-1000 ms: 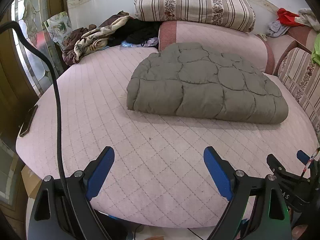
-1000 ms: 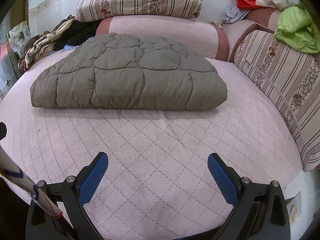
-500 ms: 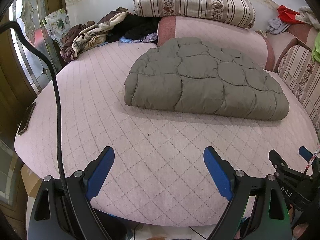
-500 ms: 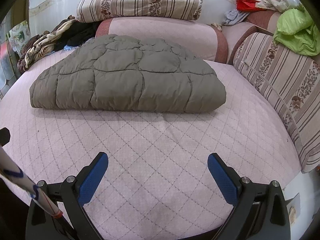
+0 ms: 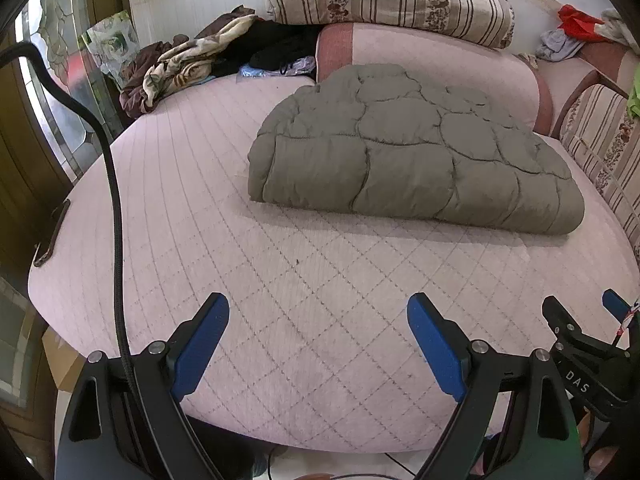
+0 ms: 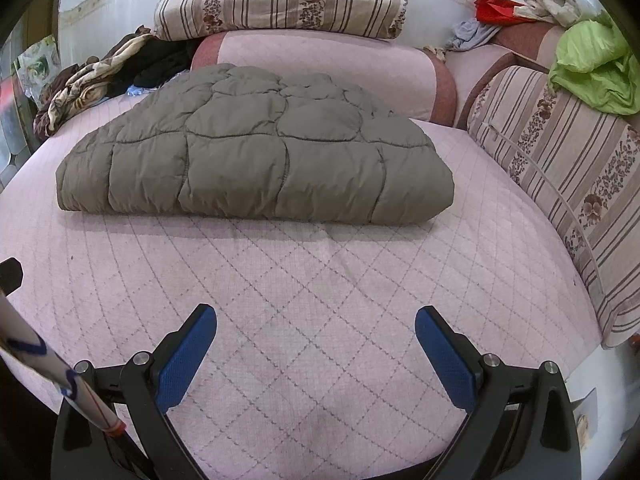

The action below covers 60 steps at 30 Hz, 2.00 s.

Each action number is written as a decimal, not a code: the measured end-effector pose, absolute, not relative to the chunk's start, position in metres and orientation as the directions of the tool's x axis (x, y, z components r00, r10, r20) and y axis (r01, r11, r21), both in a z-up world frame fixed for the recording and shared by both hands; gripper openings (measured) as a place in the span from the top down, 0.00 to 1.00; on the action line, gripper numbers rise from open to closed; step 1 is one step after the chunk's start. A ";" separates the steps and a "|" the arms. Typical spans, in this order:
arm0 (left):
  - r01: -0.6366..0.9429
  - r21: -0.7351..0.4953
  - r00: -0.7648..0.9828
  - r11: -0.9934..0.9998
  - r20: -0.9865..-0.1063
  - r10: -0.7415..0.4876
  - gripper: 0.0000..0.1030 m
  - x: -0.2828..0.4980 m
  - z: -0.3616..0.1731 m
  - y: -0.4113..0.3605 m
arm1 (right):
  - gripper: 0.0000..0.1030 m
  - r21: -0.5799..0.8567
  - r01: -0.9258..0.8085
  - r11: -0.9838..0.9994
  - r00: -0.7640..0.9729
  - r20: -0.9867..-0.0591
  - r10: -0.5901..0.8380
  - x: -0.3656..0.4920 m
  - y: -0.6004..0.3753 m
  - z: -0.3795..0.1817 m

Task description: Fold large clothes

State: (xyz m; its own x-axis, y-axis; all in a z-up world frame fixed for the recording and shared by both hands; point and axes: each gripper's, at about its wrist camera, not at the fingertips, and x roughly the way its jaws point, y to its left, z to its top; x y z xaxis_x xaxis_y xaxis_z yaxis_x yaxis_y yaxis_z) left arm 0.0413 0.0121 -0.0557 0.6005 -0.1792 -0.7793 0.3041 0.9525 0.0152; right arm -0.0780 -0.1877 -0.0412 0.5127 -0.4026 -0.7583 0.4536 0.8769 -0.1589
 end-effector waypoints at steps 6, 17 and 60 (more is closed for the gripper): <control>0.293 0.010 0.588 0.956 -0.790 -0.172 0.13 0.047 -0.061 0.015 | 0.02 -0.158 0.458 0.875 0.506 -0.763 -0.403 -0.077 -0.190 -0.044; 0.302 0.011 0.584 0.953 -0.793 -0.175 0.13 0.050 -0.065 0.016 | 0.02 -0.171 0.444 0.879 0.502 -0.765 -0.403 -0.073 -0.187 -0.048; 0.283 0.110 0.636 0.953 -0.765 -0.101 0.13 0.044 -0.068 0.013 | 0.02 -0.191 0.418 0.888 0.458 -0.800 -0.387 -0.071 -0.186 -0.055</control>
